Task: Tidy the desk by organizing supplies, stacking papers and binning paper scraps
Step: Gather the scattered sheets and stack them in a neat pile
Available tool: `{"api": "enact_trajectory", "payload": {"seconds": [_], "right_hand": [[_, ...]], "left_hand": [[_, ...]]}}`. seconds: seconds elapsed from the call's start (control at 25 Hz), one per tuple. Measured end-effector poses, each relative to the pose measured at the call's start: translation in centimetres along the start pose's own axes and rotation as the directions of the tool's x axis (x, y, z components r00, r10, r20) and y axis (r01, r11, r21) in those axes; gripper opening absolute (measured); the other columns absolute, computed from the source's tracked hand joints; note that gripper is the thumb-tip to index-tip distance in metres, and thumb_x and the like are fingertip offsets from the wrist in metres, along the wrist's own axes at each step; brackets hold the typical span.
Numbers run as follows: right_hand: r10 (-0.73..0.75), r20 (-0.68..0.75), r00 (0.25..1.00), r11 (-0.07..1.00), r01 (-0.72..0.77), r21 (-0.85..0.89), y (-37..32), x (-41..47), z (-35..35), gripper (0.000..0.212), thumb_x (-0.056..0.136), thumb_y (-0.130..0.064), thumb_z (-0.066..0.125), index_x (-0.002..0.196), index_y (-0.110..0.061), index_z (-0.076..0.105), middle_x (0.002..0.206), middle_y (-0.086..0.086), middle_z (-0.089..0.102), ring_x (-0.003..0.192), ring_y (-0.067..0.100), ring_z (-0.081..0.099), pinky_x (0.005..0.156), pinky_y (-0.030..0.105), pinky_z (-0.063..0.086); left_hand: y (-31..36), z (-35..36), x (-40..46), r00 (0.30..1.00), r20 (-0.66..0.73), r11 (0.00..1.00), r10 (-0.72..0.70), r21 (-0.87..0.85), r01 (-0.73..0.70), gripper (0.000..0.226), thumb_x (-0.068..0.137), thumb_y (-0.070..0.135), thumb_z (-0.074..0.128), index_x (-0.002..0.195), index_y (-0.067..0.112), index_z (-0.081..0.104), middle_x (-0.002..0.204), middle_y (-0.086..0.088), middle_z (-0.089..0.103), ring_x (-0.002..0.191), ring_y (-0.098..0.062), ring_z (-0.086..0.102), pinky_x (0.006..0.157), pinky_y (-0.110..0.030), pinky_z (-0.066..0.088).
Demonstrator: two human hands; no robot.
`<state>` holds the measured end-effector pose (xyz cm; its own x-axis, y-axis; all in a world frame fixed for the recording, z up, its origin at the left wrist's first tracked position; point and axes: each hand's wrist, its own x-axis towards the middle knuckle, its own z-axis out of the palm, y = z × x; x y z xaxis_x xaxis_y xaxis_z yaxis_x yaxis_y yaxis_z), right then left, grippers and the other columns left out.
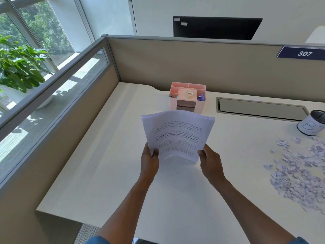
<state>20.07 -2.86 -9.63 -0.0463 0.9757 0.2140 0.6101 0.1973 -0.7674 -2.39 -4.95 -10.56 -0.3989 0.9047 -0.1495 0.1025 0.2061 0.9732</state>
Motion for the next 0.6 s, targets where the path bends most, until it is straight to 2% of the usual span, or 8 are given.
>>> {"api": "enact_trajectory", "payload": {"seconds": [0.08, 0.24, 0.4, 0.6], "right_hand": [[-0.003, 0.014, 1.000, 1.000, 0.003, 0.002, -0.03, -0.04, 0.08, 0.022, 0.098, -0.004, 0.049, 0.083, -0.021, 0.045, 0.066, -0.009, 0.052, 0.059, 0.020, 0.041, 0.054, 0.031, 0.032], [0.018, 0.008, 1.000, 1.000, -0.018, -0.010, 0.09, -0.06, 0.20, 0.013, 0.097, -0.004, 0.049, 0.086, -0.009, 0.052, 0.068, 0.001, 0.057, 0.061, 0.029, 0.045, 0.055, 0.035, 0.035], [0.019, 0.021, 1.000, 1.000, -0.019, -0.014, 0.12, -0.14, 0.18, 0.012, 0.097, -0.004, 0.049, 0.086, -0.007, 0.053, 0.072, 0.005, 0.061, 0.063, 0.032, 0.048, 0.056, 0.039, 0.040], [0.023, 0.026, 0.999, 1.000, -0.023, -0.005, 0.25, -0.21, -0.06, 0.011, 0.098, -0.005, 0.050, 0.089, -0.008, 0.055, 0.072, 0.002, 0.062, 0.062, 0.030, 0.049, 0.056, 0.039, 0.041]], "left_hand": [[-0.09, -0.02, 0.05, 1.000, 0.006, 1.000, -0.005, 0.009, 0.005, 0.039, 0.099, 0.001, 0.046, 0.129, 0.024, 0.055, 0.121, 0.005, 0.066, 0.115, -0.016, 0.059, 0.096, -0.033, 0.048], [-0.15, -0.15, -0.05, 1.000, -0.005, 1.000, 0.000, 0.031, 0.000, 0.039, 0.099, 0.001, 0.046, 0.127, 0.027, 0.055, 0.117, 0.009, 0.067, 0.112, -0.013, 0.060, 0.090, -0.028, 0.046], [-0.13, -0.24, -0.16, 1.000, -0.009, 1.000, -0.013, 0.015, 0.013, 0.040, 0.098, 0.000, 0.045, 0.125, 0.028, 0.057, 0.115, 0.011, 0.068, 0.110, -0.008, 0.061, 0.085, -0.023, 0.046], [0.03, -0.40, -0.14, 1.000, -0.022, 0.999, -0.012, 0.045, 0.013, 0.038, 0.098, 0.000, 0.045, 0.126, 0.023, 0.058, 0.117, 0.006, 0.068, 0.111, -0.016, 0.061, 0.093, -0.032, 0.048]]}}
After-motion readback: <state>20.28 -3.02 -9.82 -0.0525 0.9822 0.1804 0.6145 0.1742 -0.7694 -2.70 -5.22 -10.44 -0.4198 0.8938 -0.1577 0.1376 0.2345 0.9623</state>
